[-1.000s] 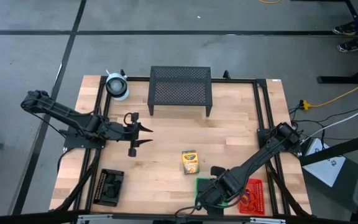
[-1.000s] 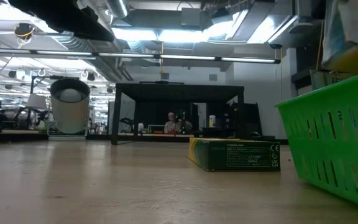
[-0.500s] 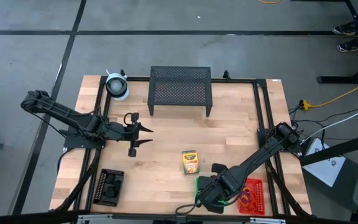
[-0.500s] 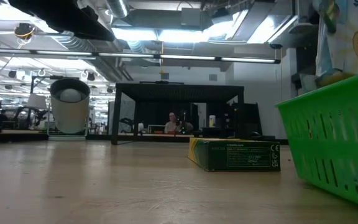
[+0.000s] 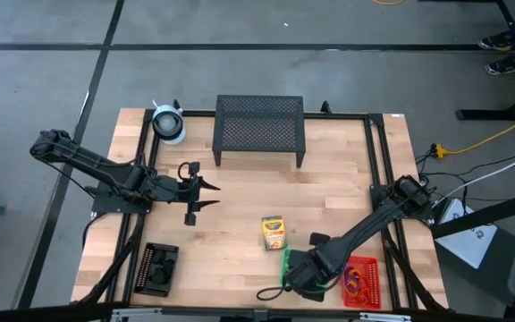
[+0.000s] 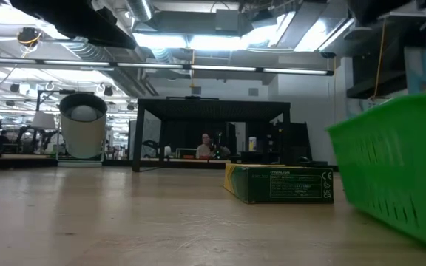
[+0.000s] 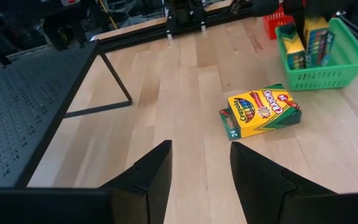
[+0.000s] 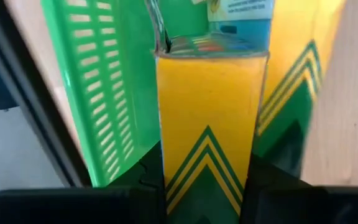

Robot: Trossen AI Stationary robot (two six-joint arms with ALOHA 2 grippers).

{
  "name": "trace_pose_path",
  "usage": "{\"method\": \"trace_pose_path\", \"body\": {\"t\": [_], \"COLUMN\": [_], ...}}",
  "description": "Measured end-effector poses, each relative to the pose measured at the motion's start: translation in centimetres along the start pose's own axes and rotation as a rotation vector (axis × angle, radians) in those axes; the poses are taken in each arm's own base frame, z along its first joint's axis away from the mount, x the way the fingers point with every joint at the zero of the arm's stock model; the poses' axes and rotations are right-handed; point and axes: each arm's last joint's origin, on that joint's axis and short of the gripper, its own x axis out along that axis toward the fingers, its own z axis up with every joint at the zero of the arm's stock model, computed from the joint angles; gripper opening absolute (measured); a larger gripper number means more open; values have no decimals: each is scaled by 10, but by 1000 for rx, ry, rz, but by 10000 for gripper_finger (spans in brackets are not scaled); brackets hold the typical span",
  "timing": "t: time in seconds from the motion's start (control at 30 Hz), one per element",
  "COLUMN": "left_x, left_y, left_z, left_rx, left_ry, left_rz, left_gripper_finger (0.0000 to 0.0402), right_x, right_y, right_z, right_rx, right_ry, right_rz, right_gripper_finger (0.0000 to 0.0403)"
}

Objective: Pick & Place Office Desk Supplies
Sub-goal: Put the yellow green crayon box into the green bin

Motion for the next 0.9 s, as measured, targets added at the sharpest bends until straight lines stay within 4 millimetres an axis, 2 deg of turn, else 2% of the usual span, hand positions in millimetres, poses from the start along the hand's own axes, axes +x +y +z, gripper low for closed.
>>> {"method": "trace_pose_path", "body": {"t": [0.9], "left_x": [0], "left_y": [0], "left_z": [0], "left_rx": [0], "left_ry": [0], "left_rz": [0], "left_gripper_finger": [154], "right_x": [0], "right_y": [-12], "right_z": [15], "right_rx": [-31], "right_ry": [-88], "right_rz": [-62], "right_gripper_finger": [105]}}
